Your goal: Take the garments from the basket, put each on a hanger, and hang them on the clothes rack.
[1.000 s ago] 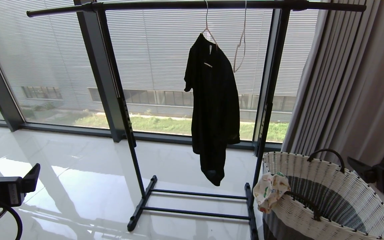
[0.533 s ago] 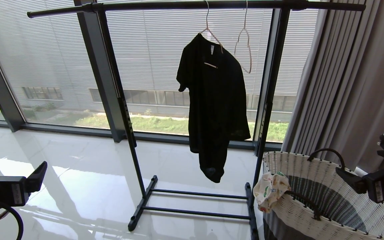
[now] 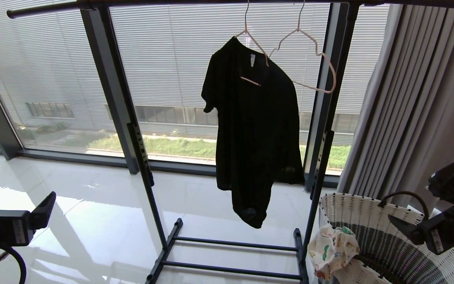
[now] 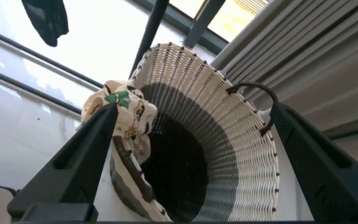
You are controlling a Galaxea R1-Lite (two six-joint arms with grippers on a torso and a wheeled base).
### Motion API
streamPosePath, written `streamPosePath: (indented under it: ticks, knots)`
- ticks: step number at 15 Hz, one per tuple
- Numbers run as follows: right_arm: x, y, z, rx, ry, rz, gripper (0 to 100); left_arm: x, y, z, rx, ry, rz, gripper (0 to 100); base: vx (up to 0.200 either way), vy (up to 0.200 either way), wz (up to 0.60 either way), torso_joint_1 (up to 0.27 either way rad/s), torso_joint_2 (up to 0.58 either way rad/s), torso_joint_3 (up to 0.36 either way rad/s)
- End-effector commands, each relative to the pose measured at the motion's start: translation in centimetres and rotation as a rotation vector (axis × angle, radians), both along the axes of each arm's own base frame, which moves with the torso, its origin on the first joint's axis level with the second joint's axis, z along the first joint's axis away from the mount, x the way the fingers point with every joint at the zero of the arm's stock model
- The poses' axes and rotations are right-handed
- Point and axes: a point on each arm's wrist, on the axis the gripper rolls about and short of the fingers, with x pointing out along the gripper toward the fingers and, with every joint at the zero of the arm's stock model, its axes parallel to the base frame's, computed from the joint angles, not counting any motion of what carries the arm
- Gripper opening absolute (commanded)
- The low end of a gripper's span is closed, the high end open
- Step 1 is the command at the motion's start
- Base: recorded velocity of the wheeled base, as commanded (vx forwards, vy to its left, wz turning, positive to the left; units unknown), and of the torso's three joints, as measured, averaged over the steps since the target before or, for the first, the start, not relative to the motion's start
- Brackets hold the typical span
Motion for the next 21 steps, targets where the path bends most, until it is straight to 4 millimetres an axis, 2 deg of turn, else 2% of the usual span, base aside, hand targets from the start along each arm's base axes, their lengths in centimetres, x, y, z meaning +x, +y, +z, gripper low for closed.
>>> streamPosePath:
  ticks: [1,5,7,9,11,12,16,21]
  knots:
    - [-0.1,0.2,-1.1,-0.025,0.045,0.021,100,0.0,0.0,0.0,0.001,0.002,0.002,100,0.200,0.000,0.00,0.002,0.00,0.002]
    - [1.3,1.1,-2.9,-0.054,0.150,0.056,100,0.1,-0.1,-0.1,0.000,0.010,-0.037,100,0.000,0.000,0.00,0.000,0.00,0.000]
    - [1.8,1.6,-4.5,-0.084,0.229,0.073,100,-0.1,-0.2,-0.2,-0.010,0.008,-0.096,100,0.000,0.000,0.00,0.000,0.00,0.000]
    - [2.3,2.3,-6.1,-0.115,0.309,0.091,100,-0.8,-0.6,-0.3,-0.027,-0.008,-0.239,100,0.000,0.000,0.00,0.000,0.00,0.000]
    - [2.9,3.0,-7.8,-0.155,0.384,0.110,100,-1.8,-1.4,-0.6,0.010,-0.005,-0.478,100,0.000,0.000,0.00,0.000,0.00,0.000]
    - [3.2,3.4,-8.5,-0.171,0.414,0.116,100,-1.9,-1.5,-1.2,0.030,0.032,-0.513,100,0.000,0.000,0.00,0.000,0.00,0.000]
    - [5.5,4.4,-9.7,-0.185,0.447,0.105,100,-2.3,-1.6,-2.7,0.014,0.099,-0.523,100,0.000,0.000,0.00,0.000,0.00,0.000]
    - [8.7,4.0,-11.8,-0.209,0.400,-0.001,100,-2.4,-1.7,-3.4,-0.001,0.133,-0.558,100,0.000,0.000,0.00,0.000,0.00,0.000]
